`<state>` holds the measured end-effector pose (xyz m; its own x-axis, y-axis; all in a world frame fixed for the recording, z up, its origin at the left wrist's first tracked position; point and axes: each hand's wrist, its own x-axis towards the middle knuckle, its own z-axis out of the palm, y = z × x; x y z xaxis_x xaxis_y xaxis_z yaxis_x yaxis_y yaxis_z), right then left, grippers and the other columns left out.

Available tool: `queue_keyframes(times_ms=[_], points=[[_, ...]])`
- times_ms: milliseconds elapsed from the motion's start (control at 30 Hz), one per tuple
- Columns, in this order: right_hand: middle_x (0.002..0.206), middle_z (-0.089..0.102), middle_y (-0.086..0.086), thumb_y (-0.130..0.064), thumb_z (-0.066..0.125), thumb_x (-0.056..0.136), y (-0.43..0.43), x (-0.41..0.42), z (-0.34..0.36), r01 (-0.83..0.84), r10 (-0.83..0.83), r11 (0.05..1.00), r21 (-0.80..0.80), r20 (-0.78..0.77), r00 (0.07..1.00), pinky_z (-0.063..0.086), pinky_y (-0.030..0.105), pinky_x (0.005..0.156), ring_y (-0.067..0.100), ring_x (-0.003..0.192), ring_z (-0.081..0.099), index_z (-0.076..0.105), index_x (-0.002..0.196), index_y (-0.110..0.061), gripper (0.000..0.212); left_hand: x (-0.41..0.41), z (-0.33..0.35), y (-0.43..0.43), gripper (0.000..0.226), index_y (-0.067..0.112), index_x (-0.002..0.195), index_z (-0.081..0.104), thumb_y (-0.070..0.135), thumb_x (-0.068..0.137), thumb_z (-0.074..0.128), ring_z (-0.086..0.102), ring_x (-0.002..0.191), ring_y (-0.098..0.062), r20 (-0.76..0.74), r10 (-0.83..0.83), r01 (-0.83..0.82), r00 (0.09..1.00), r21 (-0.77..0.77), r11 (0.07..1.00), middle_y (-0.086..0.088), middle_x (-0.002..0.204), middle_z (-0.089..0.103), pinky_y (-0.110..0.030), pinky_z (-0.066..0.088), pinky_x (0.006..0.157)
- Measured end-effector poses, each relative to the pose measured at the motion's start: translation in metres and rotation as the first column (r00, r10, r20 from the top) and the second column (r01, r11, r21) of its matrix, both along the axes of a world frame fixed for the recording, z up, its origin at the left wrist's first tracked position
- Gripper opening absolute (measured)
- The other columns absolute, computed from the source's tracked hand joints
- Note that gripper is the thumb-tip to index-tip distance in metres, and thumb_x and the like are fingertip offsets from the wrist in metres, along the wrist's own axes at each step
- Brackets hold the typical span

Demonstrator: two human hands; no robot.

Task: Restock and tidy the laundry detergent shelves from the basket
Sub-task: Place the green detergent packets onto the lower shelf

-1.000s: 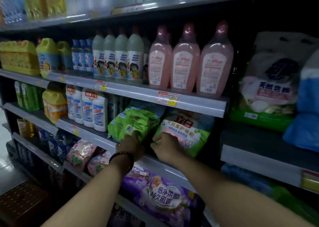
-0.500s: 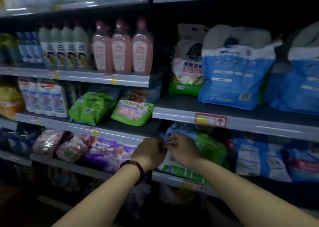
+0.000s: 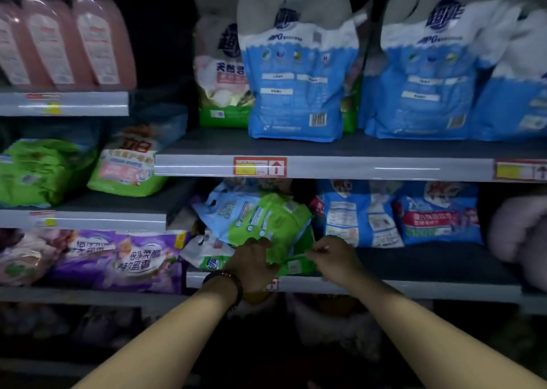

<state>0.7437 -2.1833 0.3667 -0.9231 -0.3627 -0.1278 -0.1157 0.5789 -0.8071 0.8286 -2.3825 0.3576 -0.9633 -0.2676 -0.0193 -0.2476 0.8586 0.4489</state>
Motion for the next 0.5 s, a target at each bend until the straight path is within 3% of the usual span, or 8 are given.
queue_keyframes(times_ms=[67,133,200,300,400,500], points=[[0.089,0.073,0.026,-0.039,0.077,0.087,-0.012,-0.01,-0.009,0.049,-0.041,0.995,-0.082,0.093,0.995,0.064,0.058,0.078,0.038,0.081,0.077,0.07,0.088,0.003,0.042,-0.009,-0.013,-0.005,0.071,0.016,0.154,0.049,0.044,0.093,0.073,0.055,0.138,-0.033,0.001,0.034,-0.034,0.999,0.051,0.998,-0.017,0.15,0.055,-0.035,0.045,0.112],[0.085,0.074,0.025,-0.048,0.082,0.072,-0.028,-0.023,-0.021,0.127,-0.095,0.977,-0.17,0.182,0.979,0.062,0.064,0.077,0.039,0.081,0.077,0.067,0.077,-0.007,0.044,-0.015,-0.024,-0.011,0.07,0.013,0.152,0.051,0.04,0.092,0.076,0.061,0.132,-0.031,-0.004,0.075,-0.074,0.997,0.14,0.987,-0.015,0.144,0.063,-0.029,0.047,0.103],[0.095,0.078,0.021,-0.042,0.086,0.078,-0.046,-0.031,-0.026,0.191,-0.114,0.946,-0.26,0.285,0.952,0.065,0.06,0.077,0.038,0.085,0.078,0.069,0.084,-0.011,0.035,-0.02,-0.033,-0.014,0.071,0.014,0.152,0.051,0.039,0.091,0.077,0.067,0.125,-0.027,-0.001,0.129,-0.125,0.992,0.231,0.965,-0.01,0.138,0.069,-0.026,0.048,0.096],[0.105,0.079,0.009,-0.04,0.084,0.085,-0.071,-0.042,-0.021,0.263,-0.145,0.914,-0.309,0.357,0.923,0.067,0.052,0.077,0.032,0.089,0.078,0.072,0.1,-0.024,0.025,-0.031,-0.047,-0.018,0.077,0.018,0.147,0.056,0.045,0.079,0.079,0.07,0.119,-0.025,0.009,0.213,-0.2,0.977,0.381,0.903,-0.005,0.131,0.073,-0.032,0.054,0.101],[0.099,0.076,0.003,-0.042,0.085,0.085,-0.093,-0.054,-0.016,0.325,-0.159,0.884,-0.336,0.439,0.884,0.064,0.04,0.068,0.027,0.085,0.075,0.071,0.105,-0.023,0.031,-0.043,-0.056,-0.018,0.085,0.021,0.135,0.057,0.051,0.059,0.076,0.073,0.109,-0.024,0.026,0.377,-0.297,0.926,0.664,0.686,-0.002,0.118,0.076,-0.042,0.058,0.1],[0.098,0.074,0.003,-0.043,0.09,0.08,-0.112,-0.066,-0.015,0.351,-0.195,0.896,-0.273,0.468,0.862,0.062,0.04,0.072,0.027,0.086,0.072,0.071,0.1,-0.022,0.034,-0.052,-0.061,-0.018,0.073,0.018,0.125,0.056,0.042,0.059,0.078,0.074,0.1,-0.029,0.077,0.501,-0.33,0.862,0.835,0.44,-0.009,0.113,0.075,-0.042,0.061,0.09]])
